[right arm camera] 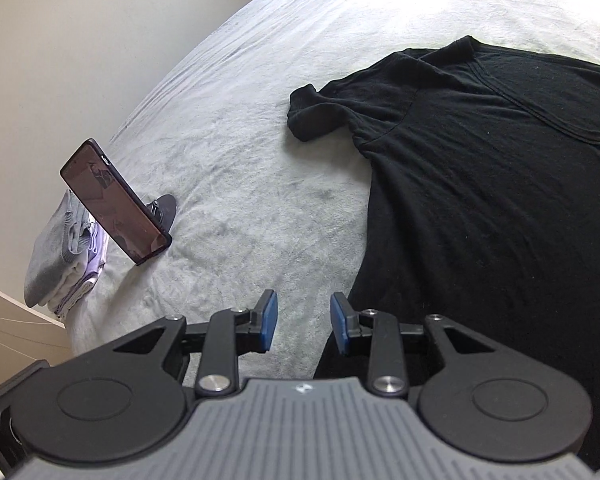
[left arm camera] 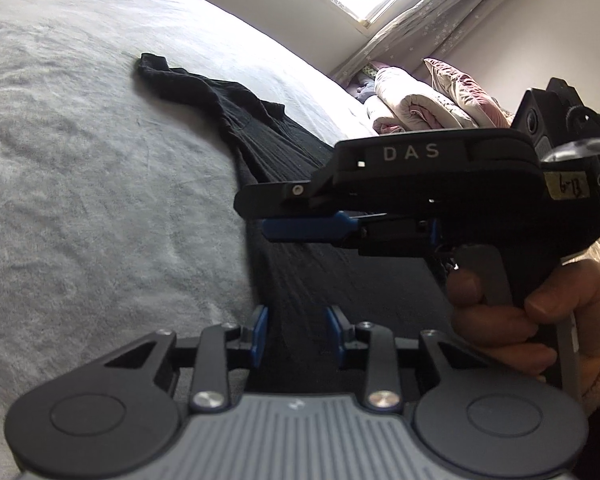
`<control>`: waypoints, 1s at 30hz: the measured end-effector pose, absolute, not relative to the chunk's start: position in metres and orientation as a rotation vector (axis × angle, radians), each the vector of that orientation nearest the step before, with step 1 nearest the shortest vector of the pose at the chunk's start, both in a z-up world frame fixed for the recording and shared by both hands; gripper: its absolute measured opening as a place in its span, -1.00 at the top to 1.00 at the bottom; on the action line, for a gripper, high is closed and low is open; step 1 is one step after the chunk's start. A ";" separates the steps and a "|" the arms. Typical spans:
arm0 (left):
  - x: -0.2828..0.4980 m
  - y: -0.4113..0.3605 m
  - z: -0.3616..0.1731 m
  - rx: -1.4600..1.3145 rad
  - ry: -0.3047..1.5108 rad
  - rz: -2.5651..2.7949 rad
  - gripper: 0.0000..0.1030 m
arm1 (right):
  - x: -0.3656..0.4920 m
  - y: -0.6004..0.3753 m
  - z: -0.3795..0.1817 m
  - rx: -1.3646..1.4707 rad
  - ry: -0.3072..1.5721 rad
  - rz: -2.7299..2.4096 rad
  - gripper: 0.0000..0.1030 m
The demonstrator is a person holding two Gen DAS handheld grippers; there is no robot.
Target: Fold clothes
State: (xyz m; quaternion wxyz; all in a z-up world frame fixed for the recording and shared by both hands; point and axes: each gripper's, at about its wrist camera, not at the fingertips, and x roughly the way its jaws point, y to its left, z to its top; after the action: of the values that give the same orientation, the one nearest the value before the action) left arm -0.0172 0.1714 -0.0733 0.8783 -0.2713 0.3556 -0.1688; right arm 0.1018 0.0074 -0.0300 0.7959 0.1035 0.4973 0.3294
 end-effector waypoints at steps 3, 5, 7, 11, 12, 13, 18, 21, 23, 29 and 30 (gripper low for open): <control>-0.016 0.169 -0.072 -0.559 0.742 -0.354 0.38 | 0.103 0.010 -0.035 0.239 1.083 0.705 0.34; -0.016 0.168 -0.072 -0.558 0.742 -0.355 0.38 | 0.103 0.011 -0.037 0.233 1.088 0.694 0.34; -0.017 0.168 -0.071 -0.557 0.742 -0.353 0.38 | 0.103 0.012 -0.039 0.217 1.090 0.679 0.34; -0.017 0.169 -0.071 -0.562 0.743 -0.353 0.38 | 0.102 0.010 -0.042 0.185 1.086 0.653 0.34; -0.017 0.170 -0.071 -0.563 0.743 -0.353 0.38 | 0.101 0.009 -0.042 0.181 1.085 0.649 0.34; -0.017 0.170 -0.071 -0.565 0.743 -0.354 0.38 | 0.101 0.008 -0.042 0.179 1.084 0.646 0.34; -0.018 0.171 -0.069 -0.567 0.743 -0.359 0.38 | 0.098 0.003 -0.043 0.167 1.076 0.632 0.41; -0.018 0.174 -0.070 -0.583 0.750 -0.361 0.38 | 0.097 0.000 -0.043 0.150 1.068 0.622 0.44; -0.018 0.177 -0.071 -0.594 0.755 -0.362 0.38 | 0.095 -0.001 -0.043 0.137 1.062 0.615 0.44; -0.018 0.184 -0.073 -0.618 0.774 -0.356 0.38 | 0.092 -0.006 -0.046 0.110 1.053 0.599 0.51; -0.018 0.186 -0.074 -0.620 0.778 -0.352 0.38 | 0.091 -0.006 -0.047 0.103 1.050 0.596 0.51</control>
State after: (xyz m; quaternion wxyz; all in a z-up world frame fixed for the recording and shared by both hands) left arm -0.0177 0.1855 -0.0737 0.8639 -0.2960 0.3711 -0.1680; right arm 0.0909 -0.0060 -0.0469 0.8221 0.0484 0.4933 0.2802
